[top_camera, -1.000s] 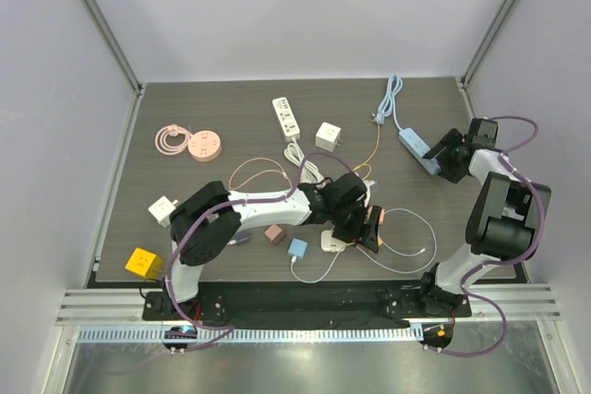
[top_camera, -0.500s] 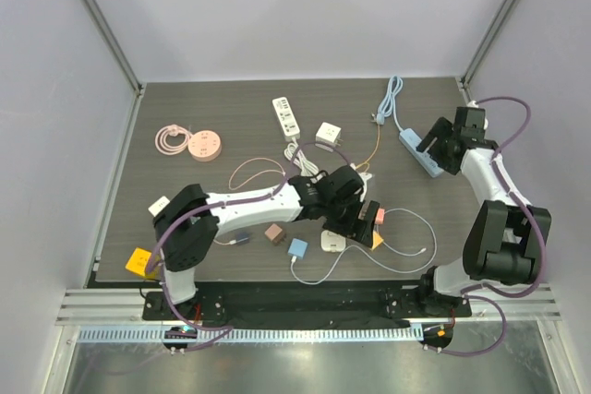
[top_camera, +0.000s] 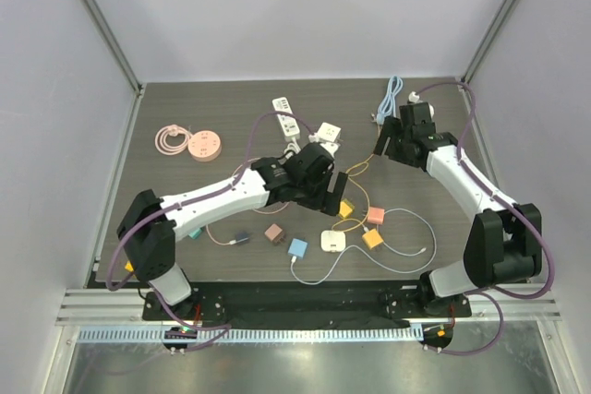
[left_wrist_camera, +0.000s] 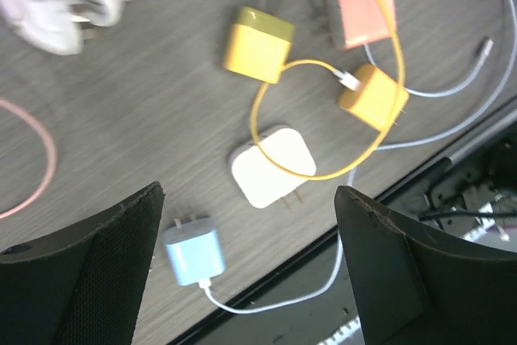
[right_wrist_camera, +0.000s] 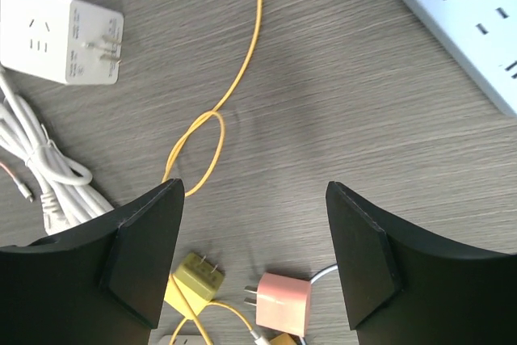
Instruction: Pull the plug off the socket
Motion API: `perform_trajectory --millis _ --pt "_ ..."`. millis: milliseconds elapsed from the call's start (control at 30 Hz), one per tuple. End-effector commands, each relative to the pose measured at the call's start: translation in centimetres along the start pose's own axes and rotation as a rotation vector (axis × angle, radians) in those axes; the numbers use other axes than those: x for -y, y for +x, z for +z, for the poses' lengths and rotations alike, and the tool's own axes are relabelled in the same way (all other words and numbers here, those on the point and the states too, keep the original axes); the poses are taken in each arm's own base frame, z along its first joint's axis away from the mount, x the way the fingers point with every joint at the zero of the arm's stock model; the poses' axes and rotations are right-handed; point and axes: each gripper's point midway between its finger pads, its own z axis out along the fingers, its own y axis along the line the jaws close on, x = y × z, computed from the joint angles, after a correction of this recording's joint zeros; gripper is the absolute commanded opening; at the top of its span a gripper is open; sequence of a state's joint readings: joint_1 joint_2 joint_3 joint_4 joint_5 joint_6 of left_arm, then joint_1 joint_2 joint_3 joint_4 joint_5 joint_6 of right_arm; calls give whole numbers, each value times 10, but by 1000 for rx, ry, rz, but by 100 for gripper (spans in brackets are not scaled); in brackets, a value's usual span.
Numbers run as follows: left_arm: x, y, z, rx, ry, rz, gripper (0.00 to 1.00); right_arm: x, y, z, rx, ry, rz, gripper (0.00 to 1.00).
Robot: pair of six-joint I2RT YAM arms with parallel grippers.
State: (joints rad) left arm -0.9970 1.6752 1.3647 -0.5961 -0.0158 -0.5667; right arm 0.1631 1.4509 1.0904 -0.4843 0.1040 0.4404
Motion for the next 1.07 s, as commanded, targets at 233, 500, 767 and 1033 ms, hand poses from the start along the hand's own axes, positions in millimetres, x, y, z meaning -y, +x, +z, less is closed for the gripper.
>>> perform_trajectory --millis 233,500,767,1033 --pt "-43 -29 -57 290 14 -129 87 -62 16 -23 45 -105 -103 77" --pt "-64 4 -69 399 98 -283 88 -130 61 -59 96 -374 -68 80" --pt "-77 63 -76 470 238 -427 88 -121 107 -76 118 -510 8 89" --pt "-89 88 -97 596 333 -503 89 -111 135 -87 99 -627 74 98"
